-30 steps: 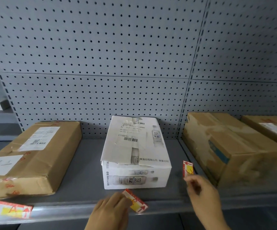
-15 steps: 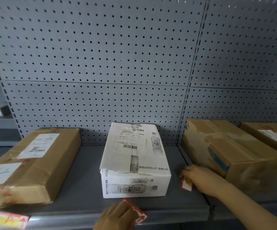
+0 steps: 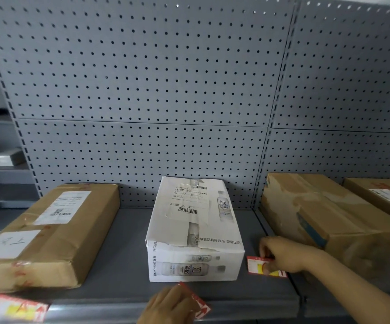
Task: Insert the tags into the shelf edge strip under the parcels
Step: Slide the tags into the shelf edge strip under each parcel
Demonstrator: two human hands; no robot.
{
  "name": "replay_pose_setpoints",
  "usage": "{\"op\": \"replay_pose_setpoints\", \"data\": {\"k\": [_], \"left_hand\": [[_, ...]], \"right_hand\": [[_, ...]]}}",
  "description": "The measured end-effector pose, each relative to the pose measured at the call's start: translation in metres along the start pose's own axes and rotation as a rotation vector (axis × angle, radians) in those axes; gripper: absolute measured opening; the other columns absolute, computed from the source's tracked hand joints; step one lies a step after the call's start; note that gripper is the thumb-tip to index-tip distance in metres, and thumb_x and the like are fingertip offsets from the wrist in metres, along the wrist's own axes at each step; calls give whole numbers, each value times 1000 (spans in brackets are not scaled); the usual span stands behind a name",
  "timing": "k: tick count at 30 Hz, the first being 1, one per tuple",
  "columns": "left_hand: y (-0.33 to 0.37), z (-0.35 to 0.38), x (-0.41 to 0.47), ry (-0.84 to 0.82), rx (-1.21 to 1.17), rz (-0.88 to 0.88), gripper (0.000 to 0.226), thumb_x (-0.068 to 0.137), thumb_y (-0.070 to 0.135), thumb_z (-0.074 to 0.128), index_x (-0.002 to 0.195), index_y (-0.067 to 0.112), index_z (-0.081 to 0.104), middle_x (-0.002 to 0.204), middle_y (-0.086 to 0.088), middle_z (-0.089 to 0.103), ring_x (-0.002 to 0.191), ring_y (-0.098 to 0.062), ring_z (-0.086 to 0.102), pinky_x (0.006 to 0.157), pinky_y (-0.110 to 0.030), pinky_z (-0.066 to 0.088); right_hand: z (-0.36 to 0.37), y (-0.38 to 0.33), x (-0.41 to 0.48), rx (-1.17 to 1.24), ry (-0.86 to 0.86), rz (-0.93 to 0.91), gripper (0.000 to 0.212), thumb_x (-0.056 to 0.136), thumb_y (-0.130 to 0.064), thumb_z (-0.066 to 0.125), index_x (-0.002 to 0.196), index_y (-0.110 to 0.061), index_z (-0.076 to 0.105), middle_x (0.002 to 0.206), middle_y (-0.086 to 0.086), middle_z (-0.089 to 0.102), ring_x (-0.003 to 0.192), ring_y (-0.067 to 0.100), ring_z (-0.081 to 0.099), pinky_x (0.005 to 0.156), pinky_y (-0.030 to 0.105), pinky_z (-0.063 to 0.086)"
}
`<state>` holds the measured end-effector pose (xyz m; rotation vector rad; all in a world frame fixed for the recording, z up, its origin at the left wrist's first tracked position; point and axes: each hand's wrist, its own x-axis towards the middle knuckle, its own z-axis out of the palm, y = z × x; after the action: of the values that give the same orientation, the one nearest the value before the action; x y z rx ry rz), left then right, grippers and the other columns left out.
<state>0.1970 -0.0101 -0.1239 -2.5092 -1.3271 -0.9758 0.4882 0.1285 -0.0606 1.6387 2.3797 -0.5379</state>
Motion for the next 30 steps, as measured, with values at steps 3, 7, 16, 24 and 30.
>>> {"op": "replay_pose_setpoints", "data": {"k": [3,7,16,24,30], "left_hand": [[-3,4,-3,-13,-51,-5,14,81,43,52,72,34,56,77,18,44,60,0,52,54,-13,46],[1,3,4,-16,-91,-25,26,95,52,33,80,40,50,78,23,55,67,7,54,62,-8,46],[37,47,46,74,-53,137,49,100,44,15,79,34,58,77,13,62,77,-4,53,79,-27,36],[112,89,71,-21,-131,109,14,74,32,52,86,32,59,87,9,60,69,-11,58,60,-24,43],[184,117,93,-63,-101,-37,11,86,36,45,87,34,55,80,8,60,65,-12,58,55,-22,42]], "right_hand": [[7,0,-6,60,122,0,18,85,-20,66,88,-27,50,93,-4,57,82,10,55,68,24,47],[14,-4,-28,80,308,-38,23,88,-14,59,79,-33,48,84,-12,59,76,3,56,65,23,47],[28,1,-97,173,559,-123,21,94,-18,53,110,-30,60,105,-12,60,92,5,56,78,31,50],[36,87,-149,207,613,-134,21,92,-18,55,102,-33,65,100,-18,62,90,-1,56,78,24,50],[31,169,-181,258,606,-208,21,94,-21,54,105,-36,64,104,-20,62,95,-2,55,82,21,49]]}}
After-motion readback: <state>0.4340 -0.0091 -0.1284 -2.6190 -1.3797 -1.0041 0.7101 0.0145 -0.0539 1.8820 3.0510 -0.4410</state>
